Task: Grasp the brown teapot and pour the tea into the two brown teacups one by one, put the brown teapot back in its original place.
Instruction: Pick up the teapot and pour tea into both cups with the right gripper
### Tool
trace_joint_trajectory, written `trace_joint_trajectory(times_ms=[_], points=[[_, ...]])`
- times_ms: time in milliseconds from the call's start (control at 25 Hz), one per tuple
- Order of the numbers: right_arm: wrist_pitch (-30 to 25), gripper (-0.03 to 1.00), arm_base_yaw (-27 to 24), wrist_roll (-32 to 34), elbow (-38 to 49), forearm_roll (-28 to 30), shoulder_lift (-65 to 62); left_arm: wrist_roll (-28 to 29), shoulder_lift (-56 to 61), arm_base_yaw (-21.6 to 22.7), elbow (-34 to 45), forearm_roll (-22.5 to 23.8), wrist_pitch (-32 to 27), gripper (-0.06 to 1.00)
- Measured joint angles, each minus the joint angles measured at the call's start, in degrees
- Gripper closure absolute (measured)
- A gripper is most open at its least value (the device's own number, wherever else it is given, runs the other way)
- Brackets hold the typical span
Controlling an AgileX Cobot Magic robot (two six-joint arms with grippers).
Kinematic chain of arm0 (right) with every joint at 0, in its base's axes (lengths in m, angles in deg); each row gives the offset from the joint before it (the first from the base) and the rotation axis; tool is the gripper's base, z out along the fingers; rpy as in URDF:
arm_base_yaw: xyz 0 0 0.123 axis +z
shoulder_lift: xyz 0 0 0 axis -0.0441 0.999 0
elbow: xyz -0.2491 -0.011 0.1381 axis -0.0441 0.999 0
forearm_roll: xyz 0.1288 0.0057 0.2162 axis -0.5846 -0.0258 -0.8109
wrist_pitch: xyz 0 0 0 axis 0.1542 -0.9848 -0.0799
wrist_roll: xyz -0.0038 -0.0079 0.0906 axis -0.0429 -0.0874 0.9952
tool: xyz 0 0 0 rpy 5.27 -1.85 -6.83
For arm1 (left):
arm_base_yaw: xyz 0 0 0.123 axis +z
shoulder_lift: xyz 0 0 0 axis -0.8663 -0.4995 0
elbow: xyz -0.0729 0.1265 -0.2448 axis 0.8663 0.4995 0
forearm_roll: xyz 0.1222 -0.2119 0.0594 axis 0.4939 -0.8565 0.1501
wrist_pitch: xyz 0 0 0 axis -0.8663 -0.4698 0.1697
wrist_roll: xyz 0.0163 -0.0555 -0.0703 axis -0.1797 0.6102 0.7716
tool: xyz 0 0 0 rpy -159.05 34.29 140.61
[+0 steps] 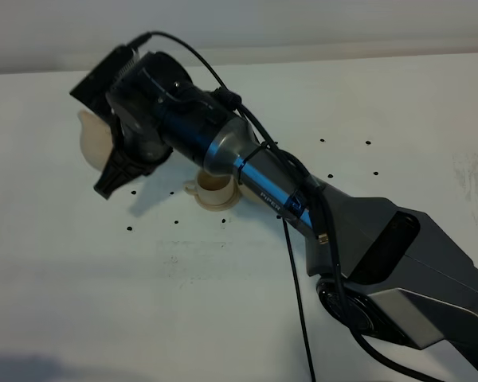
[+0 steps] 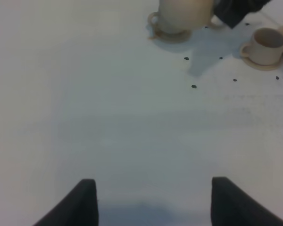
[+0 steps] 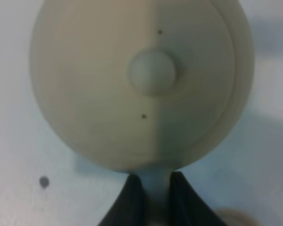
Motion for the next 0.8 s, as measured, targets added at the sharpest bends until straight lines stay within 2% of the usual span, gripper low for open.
trace_joint_trajectory(times_ms=[800], points=[[-0.08, 0.88, 0.31, 1.13, 7.28, -0.15, -1.25, 0.00, 0.00, 0.00, 0.00, 0.00, 0.00, 0.45]])
